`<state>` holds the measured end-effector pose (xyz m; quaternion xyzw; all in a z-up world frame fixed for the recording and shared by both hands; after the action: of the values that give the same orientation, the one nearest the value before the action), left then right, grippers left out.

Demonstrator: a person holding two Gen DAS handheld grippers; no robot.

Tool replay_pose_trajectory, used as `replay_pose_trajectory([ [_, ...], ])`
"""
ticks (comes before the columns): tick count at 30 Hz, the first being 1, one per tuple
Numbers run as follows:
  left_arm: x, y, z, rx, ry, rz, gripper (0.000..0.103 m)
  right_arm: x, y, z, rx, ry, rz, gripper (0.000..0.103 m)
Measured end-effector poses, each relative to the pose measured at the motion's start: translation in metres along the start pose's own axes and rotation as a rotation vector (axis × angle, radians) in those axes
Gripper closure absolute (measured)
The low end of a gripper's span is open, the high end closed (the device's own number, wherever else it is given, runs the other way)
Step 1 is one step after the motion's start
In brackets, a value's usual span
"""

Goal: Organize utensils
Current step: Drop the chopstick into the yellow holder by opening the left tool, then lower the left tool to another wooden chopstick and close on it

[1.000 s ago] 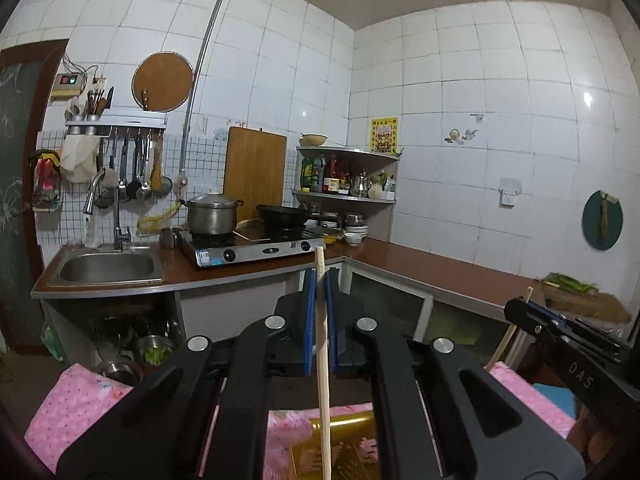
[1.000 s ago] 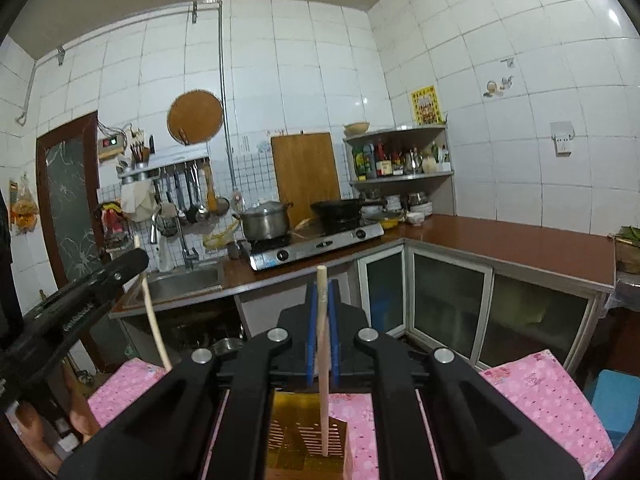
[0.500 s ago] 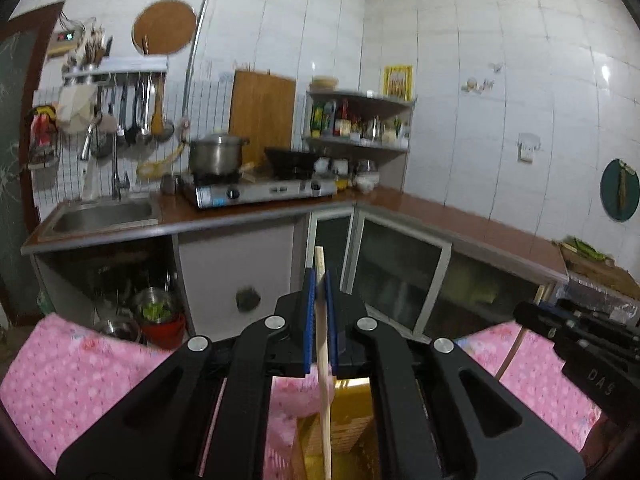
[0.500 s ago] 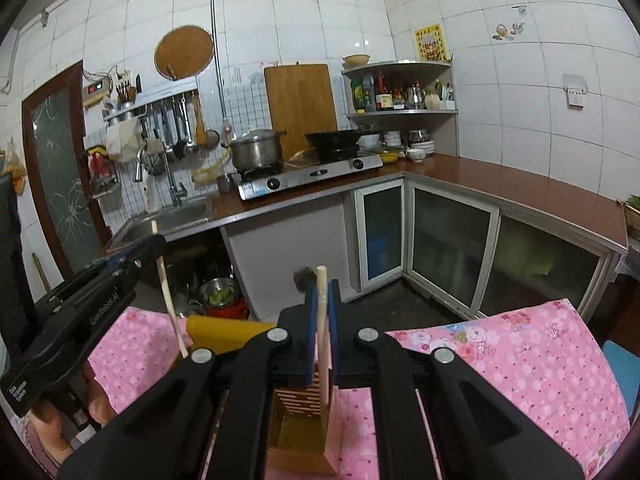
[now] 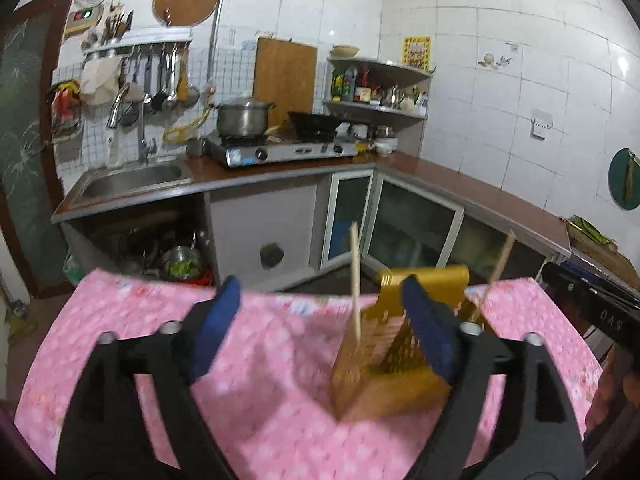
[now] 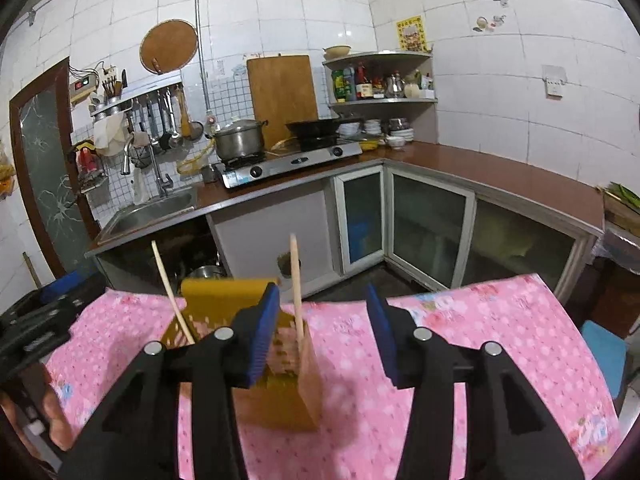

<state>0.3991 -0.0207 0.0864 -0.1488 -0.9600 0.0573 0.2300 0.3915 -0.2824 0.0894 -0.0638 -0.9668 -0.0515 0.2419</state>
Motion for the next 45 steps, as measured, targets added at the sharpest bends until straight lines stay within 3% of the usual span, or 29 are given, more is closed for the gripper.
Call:
replay_pose_trajectory([
  [4, 0.029, 0.006, 0.021, 0.0, 0.007, -0.007, 0.006, 0.018, -0.009, 0.025, 0.012, 0.023, 0.033, 0.054],
  [14, 0.079, 0.019, 0.068, 0.032, 0.038, -0.041, 0.005, 0.058, -0.023, 0.081, 0.008, 0.052, 0.058, 0.054],
  [21, 0.093, 0.019, 0.1, 0.015, 0.053, -0.082, 0.005, 0.078, -0.026, 0.122, 0.008, 0.069, 0.078, 0.054],
  [28, 0.084, 0.026, 0.129, 0.041, 0.121, -0.094, 0.005, 0.083, -0.035, 0.15, 0.017, 0.094, 0.11, 0.054],
  [45, 0.039, 0.028, 0.191, 0.084, 0.356, -0.099, 0.005, 0.037, -0.043, 0.204, 0.051, 0.259, 0.186, 0.054],
])
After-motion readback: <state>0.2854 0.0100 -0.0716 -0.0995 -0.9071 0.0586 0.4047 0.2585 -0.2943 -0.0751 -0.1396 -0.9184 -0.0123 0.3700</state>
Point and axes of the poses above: each gripper's, at about its wrist camera, not at the fingertips, and x roughly against the way its jaws point, y to its left, z to its underside, the point moved 5 cm from there along -x, roughly the way its jaws point, and after that the axes turned 10 degrees about z, right-handed, at the moved point
